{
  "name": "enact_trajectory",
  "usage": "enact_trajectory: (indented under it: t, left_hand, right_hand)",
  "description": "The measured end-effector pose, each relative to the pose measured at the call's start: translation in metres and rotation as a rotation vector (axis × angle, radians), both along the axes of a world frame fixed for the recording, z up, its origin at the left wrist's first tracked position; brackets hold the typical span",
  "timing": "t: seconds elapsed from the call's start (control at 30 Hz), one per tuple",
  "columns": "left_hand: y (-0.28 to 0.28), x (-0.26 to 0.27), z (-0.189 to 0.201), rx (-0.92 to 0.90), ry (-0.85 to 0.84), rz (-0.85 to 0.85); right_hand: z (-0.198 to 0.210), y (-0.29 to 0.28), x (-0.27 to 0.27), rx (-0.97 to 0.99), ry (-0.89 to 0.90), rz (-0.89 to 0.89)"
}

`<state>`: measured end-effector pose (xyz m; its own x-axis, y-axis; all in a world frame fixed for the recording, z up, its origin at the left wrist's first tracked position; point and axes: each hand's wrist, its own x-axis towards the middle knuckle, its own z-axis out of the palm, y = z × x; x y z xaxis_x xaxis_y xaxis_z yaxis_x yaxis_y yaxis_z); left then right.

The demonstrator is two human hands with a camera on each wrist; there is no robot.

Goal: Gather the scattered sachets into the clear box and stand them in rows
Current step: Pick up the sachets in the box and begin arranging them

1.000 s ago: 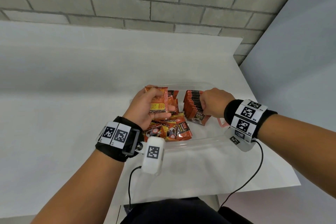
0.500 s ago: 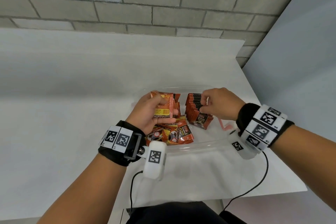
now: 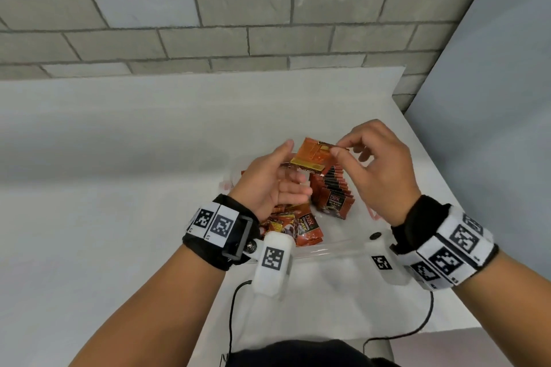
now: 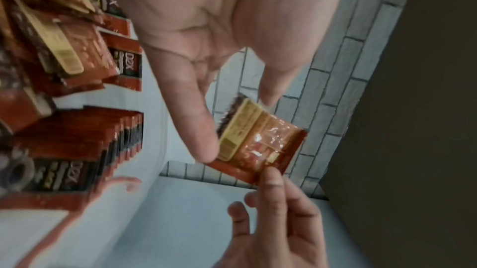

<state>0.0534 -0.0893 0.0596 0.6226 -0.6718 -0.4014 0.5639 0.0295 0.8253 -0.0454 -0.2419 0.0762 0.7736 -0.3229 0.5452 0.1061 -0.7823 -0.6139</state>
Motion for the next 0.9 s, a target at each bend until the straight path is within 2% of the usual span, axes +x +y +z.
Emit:
enact_trajectory:
  t: [0.1, 0.2, 0.4, 0.47, 0.57, 0.7, 0.8, 0.9]
  left_hand:
    - [-0.002, -0.001, 0.002, -0.076, 0.012, 0.008]
    - [-0.003, 0.002, 0.002, -0.167, -0.009, 0.121]
    - [-0.008, 0.008, 0.001, -0.085, -0.155, 0.153]
    - [-0.01, 0.008, 0.0, -0.065, -0.173, 0.16]
    - [-0.012, 0.009, 0.0, -0.073, -0.163, 0.178]
    - [-0.015, 0.008, 0.0, -0.079, -0.144, 0.204]
    - [-0.018, 0.006, -0.001, -0.078, -0.108, 0.177]
    - [-0.019, 0.003, -0.002, 0.01, -0.148, 0.079]
  right_hand:
    - [-0.006, 0.002, -0.007, -0.171, -0.086, 0.07]
    - [-0.011, -0.002, -0.011, -0.267, -0.034, 0.153]
    - [-0.026, -0.015, -0.013, -0.426, 0.083, 0.194]
    - [-0.026, -0.013, -0.013, -0.274, 0.114, 0.198]
    - [-0.023, -0.008, -0.014, 0.132, 0.201, 0.123]
    - [-0.018, -0.005, -0.004, 0.575, 0.414, 0.038]
    - [-0.014, -0.003, 0.004, 0.767, 0.429, 0.091]
    - [-0.01, -0.008, 0.01, 0.83, 0.36, 0.075]
